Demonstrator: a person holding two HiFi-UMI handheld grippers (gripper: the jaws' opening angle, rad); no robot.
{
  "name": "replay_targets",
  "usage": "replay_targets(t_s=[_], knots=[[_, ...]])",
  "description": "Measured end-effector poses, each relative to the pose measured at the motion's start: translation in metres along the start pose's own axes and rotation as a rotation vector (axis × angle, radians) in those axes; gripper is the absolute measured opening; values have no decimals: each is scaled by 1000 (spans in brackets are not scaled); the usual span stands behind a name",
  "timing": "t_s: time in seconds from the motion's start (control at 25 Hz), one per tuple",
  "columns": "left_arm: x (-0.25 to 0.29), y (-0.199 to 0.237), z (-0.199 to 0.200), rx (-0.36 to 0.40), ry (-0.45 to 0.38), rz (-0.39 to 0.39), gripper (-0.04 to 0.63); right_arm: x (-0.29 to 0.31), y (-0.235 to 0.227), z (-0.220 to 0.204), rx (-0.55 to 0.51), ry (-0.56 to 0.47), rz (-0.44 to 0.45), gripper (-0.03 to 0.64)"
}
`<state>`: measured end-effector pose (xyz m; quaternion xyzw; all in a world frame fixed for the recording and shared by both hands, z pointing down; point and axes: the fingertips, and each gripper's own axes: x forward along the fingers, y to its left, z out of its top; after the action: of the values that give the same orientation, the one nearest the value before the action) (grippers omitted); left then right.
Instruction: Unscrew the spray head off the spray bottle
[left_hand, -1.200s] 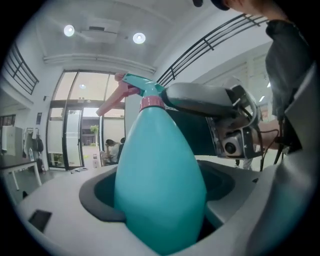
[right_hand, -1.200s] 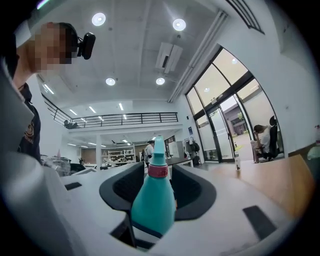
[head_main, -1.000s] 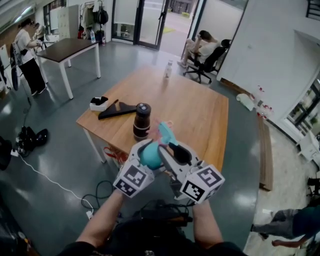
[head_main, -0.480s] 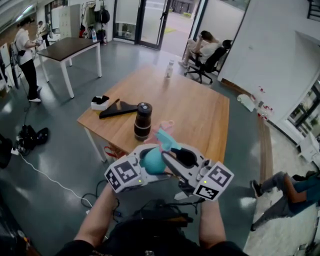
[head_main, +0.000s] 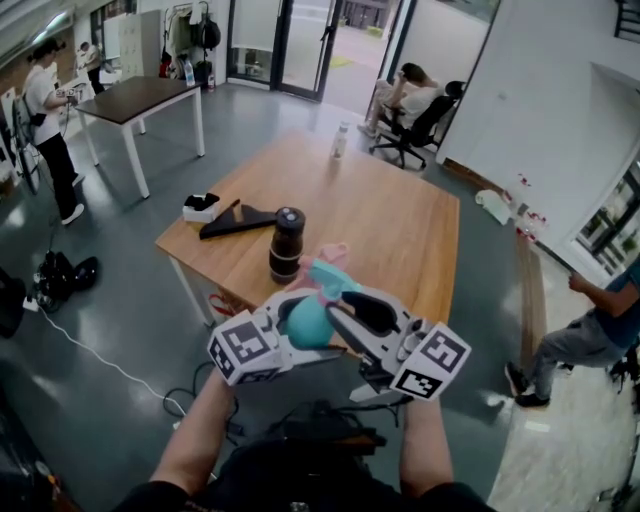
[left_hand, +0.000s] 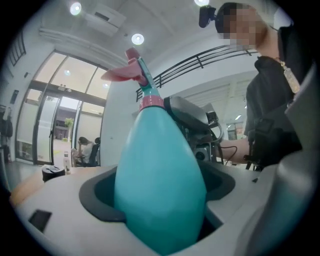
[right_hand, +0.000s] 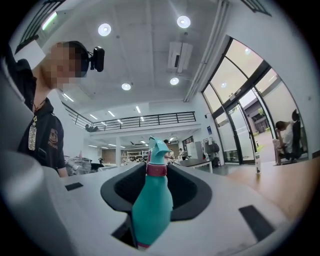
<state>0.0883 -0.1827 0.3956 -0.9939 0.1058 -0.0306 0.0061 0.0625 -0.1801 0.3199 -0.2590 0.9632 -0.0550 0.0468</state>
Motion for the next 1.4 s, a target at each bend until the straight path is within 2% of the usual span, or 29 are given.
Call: replay_targets(t_s=[0.16, 0.32, 0.48, 0.6, 0.68, 0.8, 1.0, 1.2, 1.28, 1.4], knots=[[-1, 20, 3, -5, -12, 139, 436, -2, -10, 1, 33, -14, -79, 150], [2, 33, -2, 60, 49, 264, 434, 3, -13, 4, 28, -7, -160, 150], [6, 38, -9, 99, 103, 335, 434, 12, -19, 1, 16, 28, -245, 150], [7, 36, -13, 130, 127, 348, 434, 15, -20, -4, -1, 55, -265, 150], [6, 35, -14, 132, 129, 327, 436, 16, -19, -5, -8, 64, -246, 153], [6, 29, -13, 119, 119, 256, 436, 15, -17, -4, -4, 69, -194, 150], [3, 12, -6, 68, 82, 78, 434, 12, -9, 1, 22, 47, -77, 146], [-2, -10, 0, 10, 57, -105, 434, 11, 6, 5, 13, 40, 91, 144], [-3, -15, 1, 9, 52, -143, 434, 10, 11, 5, 8, 37, 136, 144], [-4, -16, 3, 17, 39, -139, 434, 10, 11, 5, 13, 27, 143, 146]])
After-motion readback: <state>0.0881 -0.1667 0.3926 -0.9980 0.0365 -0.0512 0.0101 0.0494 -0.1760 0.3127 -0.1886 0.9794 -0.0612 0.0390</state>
